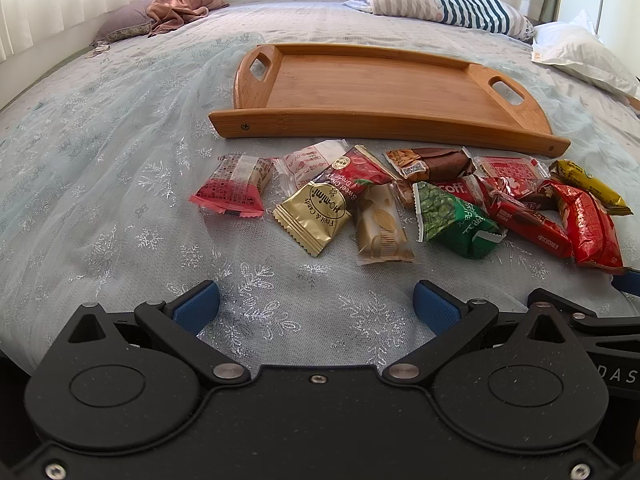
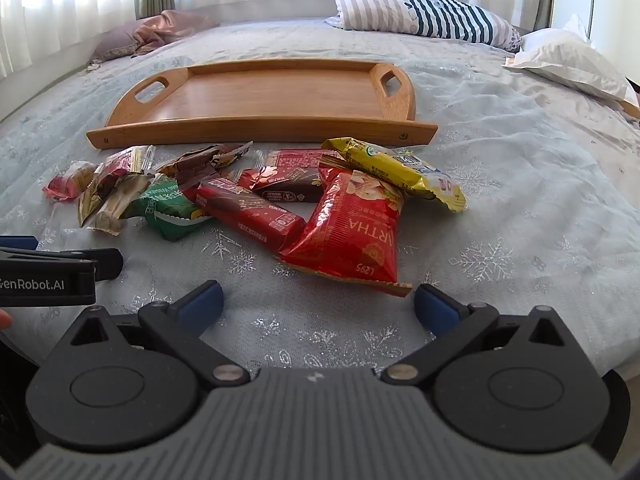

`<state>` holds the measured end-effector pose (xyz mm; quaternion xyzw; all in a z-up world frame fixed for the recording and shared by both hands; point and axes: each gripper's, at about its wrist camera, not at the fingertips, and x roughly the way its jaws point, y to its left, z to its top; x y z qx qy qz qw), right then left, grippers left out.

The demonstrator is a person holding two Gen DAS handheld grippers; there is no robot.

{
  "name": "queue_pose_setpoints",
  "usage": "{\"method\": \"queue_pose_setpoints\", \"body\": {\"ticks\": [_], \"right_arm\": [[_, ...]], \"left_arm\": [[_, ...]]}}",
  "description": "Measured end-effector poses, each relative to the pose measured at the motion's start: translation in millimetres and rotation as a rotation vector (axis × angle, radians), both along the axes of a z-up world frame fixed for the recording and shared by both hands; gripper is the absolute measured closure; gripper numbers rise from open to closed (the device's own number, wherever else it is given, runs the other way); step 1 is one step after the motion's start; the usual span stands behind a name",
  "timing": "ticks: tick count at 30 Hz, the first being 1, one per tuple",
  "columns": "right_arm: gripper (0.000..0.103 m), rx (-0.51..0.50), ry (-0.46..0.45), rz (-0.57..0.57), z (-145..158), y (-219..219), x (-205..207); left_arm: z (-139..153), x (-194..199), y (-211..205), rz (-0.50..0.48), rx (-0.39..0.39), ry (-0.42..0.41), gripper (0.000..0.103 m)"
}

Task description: Organize snacks

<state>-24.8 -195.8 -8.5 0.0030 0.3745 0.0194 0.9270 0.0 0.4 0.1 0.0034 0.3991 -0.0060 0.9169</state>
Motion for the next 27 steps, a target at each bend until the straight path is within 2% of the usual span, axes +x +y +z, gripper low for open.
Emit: {"method": "queue_pose_setpoints", "body": {"ticks": [27], "right_arm": [[0.0,-0.005,-0.005,0.001,0.6,2.8,-2.8]], "left_arm": [[0.1,0.0,0.0,0.0,0.001,-0.002,0.0]]}}
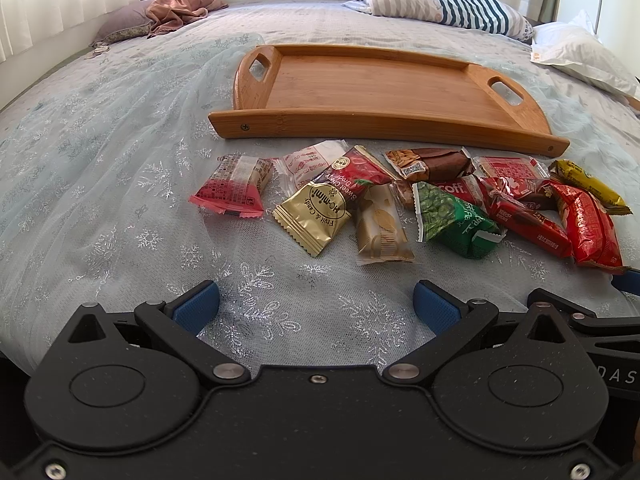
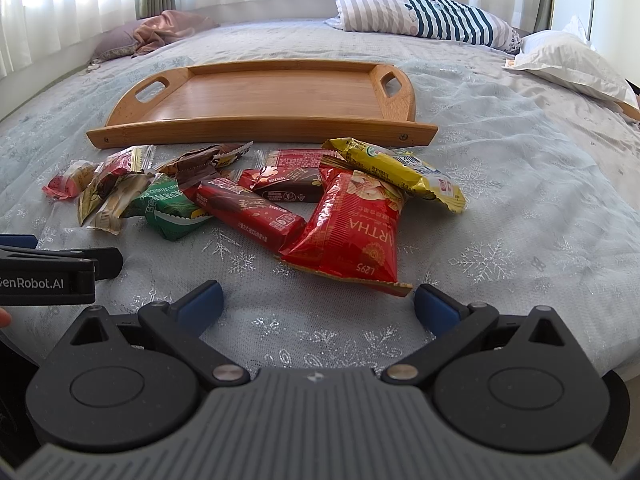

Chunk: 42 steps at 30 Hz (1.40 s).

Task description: Organize snacks

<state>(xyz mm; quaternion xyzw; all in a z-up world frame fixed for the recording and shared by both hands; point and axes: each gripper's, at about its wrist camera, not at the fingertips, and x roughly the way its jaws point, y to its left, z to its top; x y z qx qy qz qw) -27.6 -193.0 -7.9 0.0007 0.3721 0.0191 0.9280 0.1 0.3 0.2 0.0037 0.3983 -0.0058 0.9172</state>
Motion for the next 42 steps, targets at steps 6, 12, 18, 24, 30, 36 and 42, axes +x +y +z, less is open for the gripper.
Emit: {"method": "queue_pose_setpoints", "body": {"ticks": [6,12,18,24,30,36,42], "right_arm": [[0.0,0.0,0.0,0.0,-0.3,0.2,-0.4],[0.0,-0.001,-0.001,0.0,-0.4,0.3,-0.7],[0.0,-0.001,-0.002,0.0,-0.6,0.4,-1.3],[0.0,-0.002,-0.003,0.0,-0.8,0.6,-1.8],[0.0,-0.002,-0.005,-0.001,-1.2,1.0,-2.4],[0.0,-0.002,-0.009,0.002,-0.9,1.5,-4.5],[0.0,0.001,-0.015,0.008,-0.3,-1.1,-4.5]], "left_arm": [[0.0,-0.1,0.0,0.0,0.0,0.0,0.0],[0.0,-0.1,0.0,0.0,0.0,-0.001,0.0],[0.0,-0.1,-0.1,0.0,0.0,-0.001,0.0],[0.0,-0.1,0.0,0.0,0.0,-0.001,0.0],[0.0,-0.1,-0.1,0.0,0.0,-0.002,0.0],[0.5,-0.6,-2.5,-0.007,0.021,-0.012,0.0],[1.3,0.6,-5.2,-0.017,0.002,-0.016,0.0]]}}
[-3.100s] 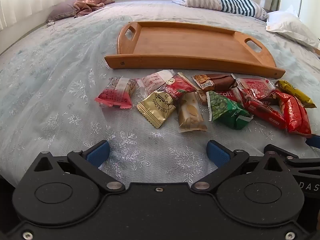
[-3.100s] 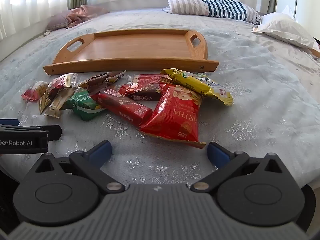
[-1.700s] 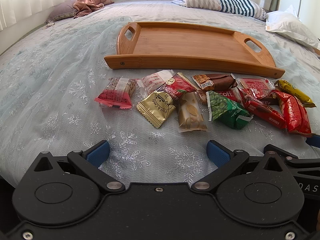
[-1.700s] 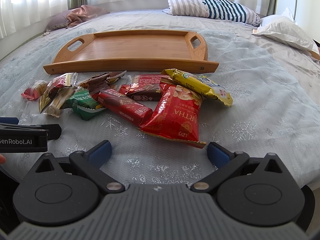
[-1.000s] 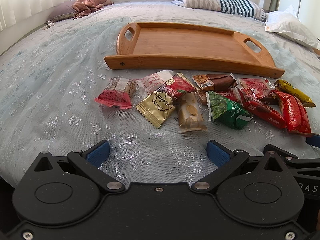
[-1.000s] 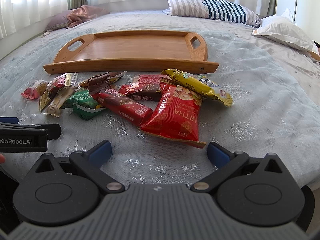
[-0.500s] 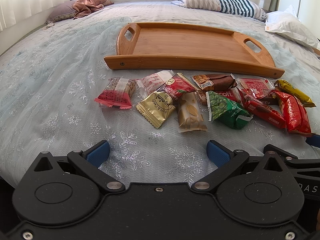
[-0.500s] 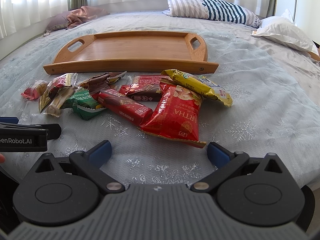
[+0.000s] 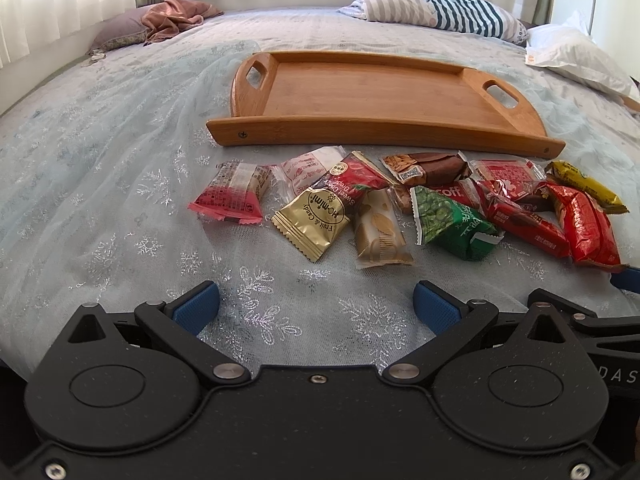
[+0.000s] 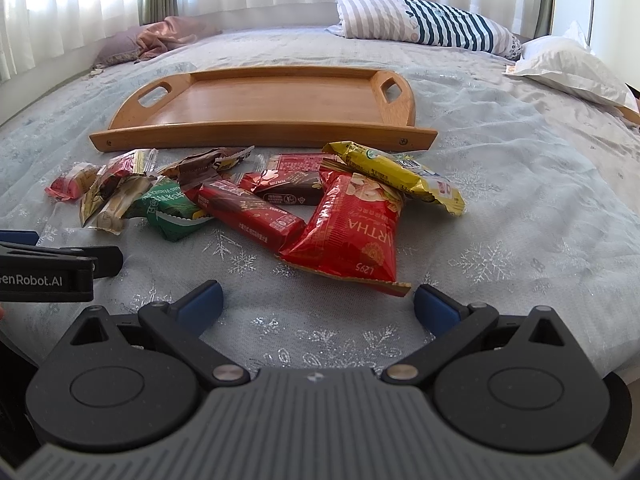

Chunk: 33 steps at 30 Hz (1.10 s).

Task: Organize snacks
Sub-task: 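Grasp the red ARTHA bag with the right tool while the left tool grasps the beige wafer bar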

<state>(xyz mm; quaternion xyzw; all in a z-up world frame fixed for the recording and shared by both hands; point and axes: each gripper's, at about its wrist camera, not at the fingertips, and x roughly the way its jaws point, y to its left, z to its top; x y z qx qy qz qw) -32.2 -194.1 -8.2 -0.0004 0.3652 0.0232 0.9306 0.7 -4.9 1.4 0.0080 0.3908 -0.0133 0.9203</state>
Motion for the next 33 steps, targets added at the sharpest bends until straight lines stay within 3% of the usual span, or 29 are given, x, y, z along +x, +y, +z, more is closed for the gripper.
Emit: {"method": "queue_pose_setpoints", "body": {"ticks": [11,14,18,22,24,26,28,31,33], "right_arm": [[0.0,-0.043,-0.071,-0.017,-8,6,-7],[0.0,-0.035,-0.084,-0.021,-8,6,-8],[0.0,0.019,-0.111,-0.035,-7,-1,-14],[0.0,0.051,-0.152,-0.018,-1,-6,-21],[0.0,0.075,-0.186,-0.019,5,-9,-25],[0.0,0.093,-0.226,-0.027,12,-13,-27],[0.0,0.094,-0.263,-0.042,18,-15,-28],[0.006,0.062,-0.285,-0.071,23,-14,-23],[0.015,0.048,-0.281,-0.088,23,-14,-17]], "left_arm": [[-4,-10,9,-0.011,-0.01,-0.058,0.0],[-2,-8,7,-0.014,-0.005,-0.042,0.0],[7,-8,13,-0.018,-0.058,-0.026,0.002],[19,-11,16,-0.034,-0.082,-0.066,0.014],[27,-13,16,-0.053,-0.084,-0.101,0.026],[34,-14,14,-0.068,-0.092,-0.129,0.047],[40,-13,13,-0.084,-0.118,-0.144,0.059],[39,-8,12,-0.084,-0.168,-0.124,0.077],[34,-4,10,-0.076,-0.181,-0.102,0.08]]}}
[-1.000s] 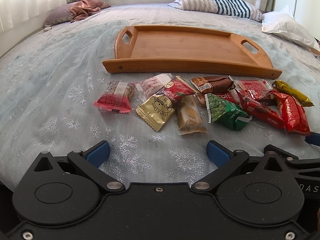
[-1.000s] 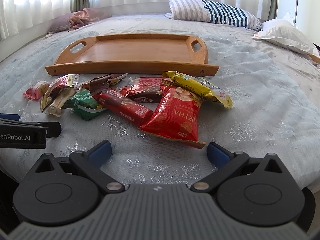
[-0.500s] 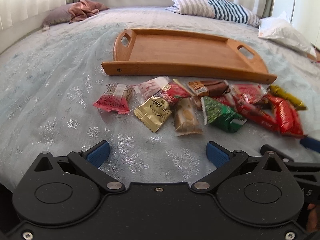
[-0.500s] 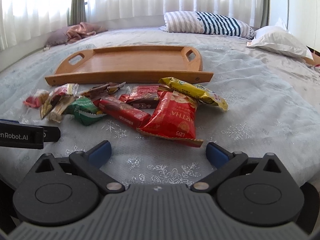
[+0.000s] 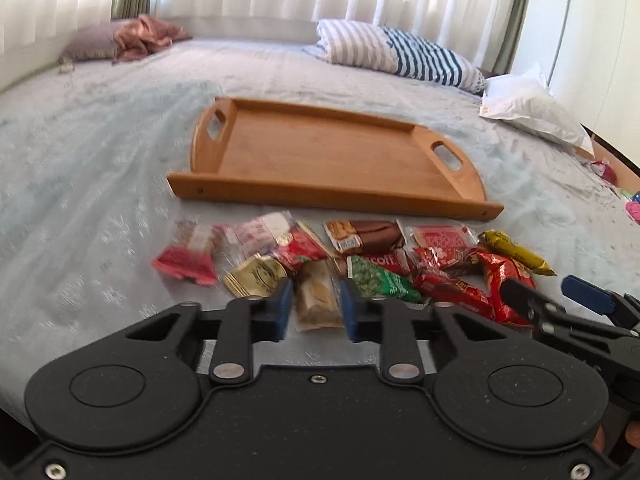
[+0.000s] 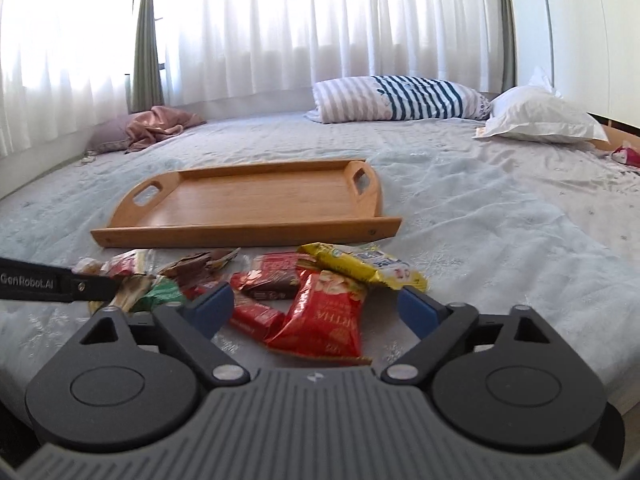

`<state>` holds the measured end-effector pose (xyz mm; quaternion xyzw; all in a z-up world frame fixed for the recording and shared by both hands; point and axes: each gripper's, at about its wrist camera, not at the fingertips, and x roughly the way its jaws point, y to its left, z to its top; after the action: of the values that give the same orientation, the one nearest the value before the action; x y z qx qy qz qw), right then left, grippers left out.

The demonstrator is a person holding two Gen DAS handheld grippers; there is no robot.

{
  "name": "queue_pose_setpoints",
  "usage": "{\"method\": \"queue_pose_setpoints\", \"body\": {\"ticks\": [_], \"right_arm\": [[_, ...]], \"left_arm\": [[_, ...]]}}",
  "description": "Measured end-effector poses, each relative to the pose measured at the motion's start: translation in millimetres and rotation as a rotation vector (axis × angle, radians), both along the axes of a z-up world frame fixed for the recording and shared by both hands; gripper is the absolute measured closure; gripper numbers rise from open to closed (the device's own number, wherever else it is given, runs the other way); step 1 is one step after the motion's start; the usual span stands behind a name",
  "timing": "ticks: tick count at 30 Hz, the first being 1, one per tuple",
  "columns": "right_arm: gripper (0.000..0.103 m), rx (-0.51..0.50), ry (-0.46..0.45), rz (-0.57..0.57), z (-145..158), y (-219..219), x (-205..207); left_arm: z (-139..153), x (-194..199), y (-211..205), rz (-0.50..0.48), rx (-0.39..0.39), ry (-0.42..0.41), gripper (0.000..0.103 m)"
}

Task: Organize snacks
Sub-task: 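Grasp the red ARTHA bag with the right tool while the left tool grasps the beige wafer bar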

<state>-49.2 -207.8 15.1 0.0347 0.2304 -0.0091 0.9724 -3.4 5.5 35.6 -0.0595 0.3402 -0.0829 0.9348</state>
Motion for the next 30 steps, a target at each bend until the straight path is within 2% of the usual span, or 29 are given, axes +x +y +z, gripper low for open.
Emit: {"method": "queue_pose_setpoints", "body": {"ticks": [4,8,11,30], "right_arm": [[0.027,0.037,0.039,0.0,-2,-2,10],[0.04,0.034,0.065,-0.013,-6,0,15],[0.043,0.034,0.073,-0.032,-7,-1,18],[0.043,0.011,0.089,-0.026,-11,5,37]], "left_arm": [[-7,5,-5,0.03,0.027,-0.001,0.08],[-15,13,-9,0.043,0.033,0.012,0.079],[-17,16,-13,0.035,0.044,0.007,0.079],[-28,32,-18,0.024,0.051,0.004,0.076]]}}
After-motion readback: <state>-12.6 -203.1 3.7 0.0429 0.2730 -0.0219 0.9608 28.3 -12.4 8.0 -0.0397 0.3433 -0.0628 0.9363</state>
